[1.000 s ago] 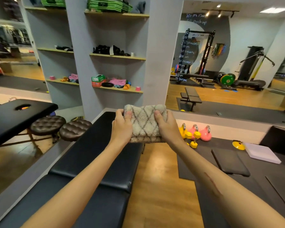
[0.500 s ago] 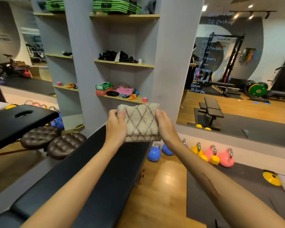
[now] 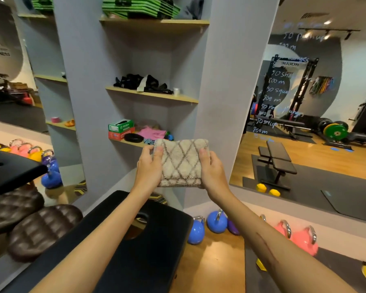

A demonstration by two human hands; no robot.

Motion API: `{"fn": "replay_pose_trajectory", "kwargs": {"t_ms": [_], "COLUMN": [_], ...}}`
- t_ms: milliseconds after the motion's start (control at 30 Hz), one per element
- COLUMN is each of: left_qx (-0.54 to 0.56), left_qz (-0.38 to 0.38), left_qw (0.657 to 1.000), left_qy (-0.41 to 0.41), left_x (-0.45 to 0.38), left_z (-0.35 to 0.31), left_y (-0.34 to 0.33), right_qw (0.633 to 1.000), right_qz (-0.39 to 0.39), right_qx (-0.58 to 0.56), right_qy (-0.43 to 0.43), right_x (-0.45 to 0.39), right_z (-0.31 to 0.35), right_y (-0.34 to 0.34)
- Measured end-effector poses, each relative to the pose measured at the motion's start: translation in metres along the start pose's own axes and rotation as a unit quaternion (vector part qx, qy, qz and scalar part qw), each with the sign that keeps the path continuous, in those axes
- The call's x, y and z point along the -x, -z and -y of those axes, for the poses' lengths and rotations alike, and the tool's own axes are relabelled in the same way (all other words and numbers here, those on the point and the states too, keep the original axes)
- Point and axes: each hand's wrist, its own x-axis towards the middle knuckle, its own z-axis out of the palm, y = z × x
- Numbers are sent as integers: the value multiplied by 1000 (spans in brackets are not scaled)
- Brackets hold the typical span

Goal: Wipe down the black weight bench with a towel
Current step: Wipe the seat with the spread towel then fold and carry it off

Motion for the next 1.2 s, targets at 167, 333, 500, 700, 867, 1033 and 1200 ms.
{"fn": "replay_pose_trajectory", "kwargs": {"t_ms": [167,333,500,700,867,1033,1200], "left_qx": [18,80,104,84,115,221,297], "left_qz": [81,72,3,-31,-13,-17,-28], "left_qw": [997,994,995,996,993,970,949], "left_qy": [-7,6,-1,-3,8,101,103], "left_x": [-67,-129,-204,-287,-351,-442,-531], "left_z": [12,28,45,56,61,80,101], "left_y": [-32,-81,-138,-179,-204,-209,-217], "right_qw": [999,998,972,884,858,857,858], "right_qz": [-14,33,121,174,115,107,115], "right_qx": [-42,-38,18,179,225,249,268], "right_qy": [-3,35,201,396,448,439,423], "right_x": [-94,-187,-268,-367,-445,-525,-609], "right_z": [-19,-49,-87,-127,-143,-154,-159], "right_y": [-9,-1,15,16,0,-33,-73]}}
